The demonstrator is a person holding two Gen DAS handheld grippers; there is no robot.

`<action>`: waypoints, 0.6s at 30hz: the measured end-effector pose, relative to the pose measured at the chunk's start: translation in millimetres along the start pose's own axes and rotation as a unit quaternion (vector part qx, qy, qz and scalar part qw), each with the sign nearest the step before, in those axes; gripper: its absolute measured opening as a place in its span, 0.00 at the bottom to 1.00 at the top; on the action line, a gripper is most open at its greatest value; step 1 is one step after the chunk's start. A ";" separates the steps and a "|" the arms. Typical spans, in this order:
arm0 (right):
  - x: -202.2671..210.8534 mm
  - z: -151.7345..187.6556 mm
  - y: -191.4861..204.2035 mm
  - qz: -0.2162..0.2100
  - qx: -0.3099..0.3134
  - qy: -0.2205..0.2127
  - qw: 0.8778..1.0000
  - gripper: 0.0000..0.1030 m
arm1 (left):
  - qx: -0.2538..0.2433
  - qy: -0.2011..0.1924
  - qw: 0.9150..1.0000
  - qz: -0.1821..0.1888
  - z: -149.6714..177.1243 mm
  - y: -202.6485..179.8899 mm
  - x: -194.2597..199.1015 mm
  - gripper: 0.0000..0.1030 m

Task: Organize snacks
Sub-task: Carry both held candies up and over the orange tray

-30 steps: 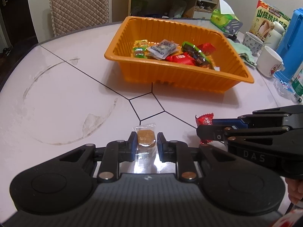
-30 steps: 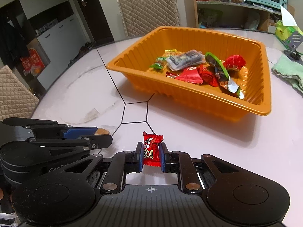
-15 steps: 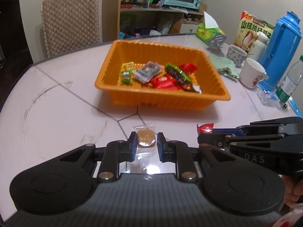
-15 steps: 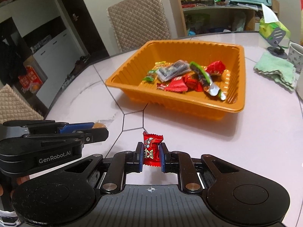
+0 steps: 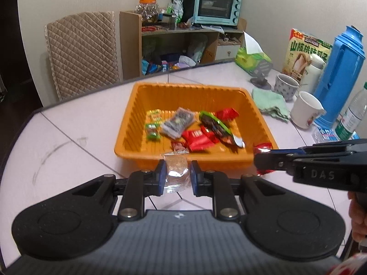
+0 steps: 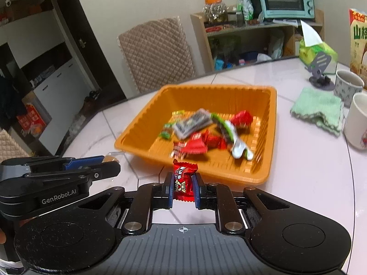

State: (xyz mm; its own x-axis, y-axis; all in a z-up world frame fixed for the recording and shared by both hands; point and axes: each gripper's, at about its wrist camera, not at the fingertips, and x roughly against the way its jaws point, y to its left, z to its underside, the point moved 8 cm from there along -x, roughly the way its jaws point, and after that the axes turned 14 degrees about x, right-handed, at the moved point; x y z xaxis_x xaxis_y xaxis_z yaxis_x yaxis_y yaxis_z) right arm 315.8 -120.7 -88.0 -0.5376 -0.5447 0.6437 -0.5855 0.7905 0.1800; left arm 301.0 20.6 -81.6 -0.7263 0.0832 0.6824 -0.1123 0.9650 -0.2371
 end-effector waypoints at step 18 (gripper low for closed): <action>-35.7 -45.4 -41.3 0.025 -0.005 -0.006 1.000 0.17 | -0.008 -0.004 1.000 -0.010 -60.4 11.5 -53.0 0.19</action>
State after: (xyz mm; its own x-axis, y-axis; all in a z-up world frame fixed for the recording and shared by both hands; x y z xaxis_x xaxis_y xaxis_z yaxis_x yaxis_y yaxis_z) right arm 386.8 -121.2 -84.7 -0.5743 -0.5071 0.6427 -0.5508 0.8201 0.1549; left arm 379.2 42.3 -78.8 -0.7295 0.0624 0.6811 -0.1157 0.9702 -0.2128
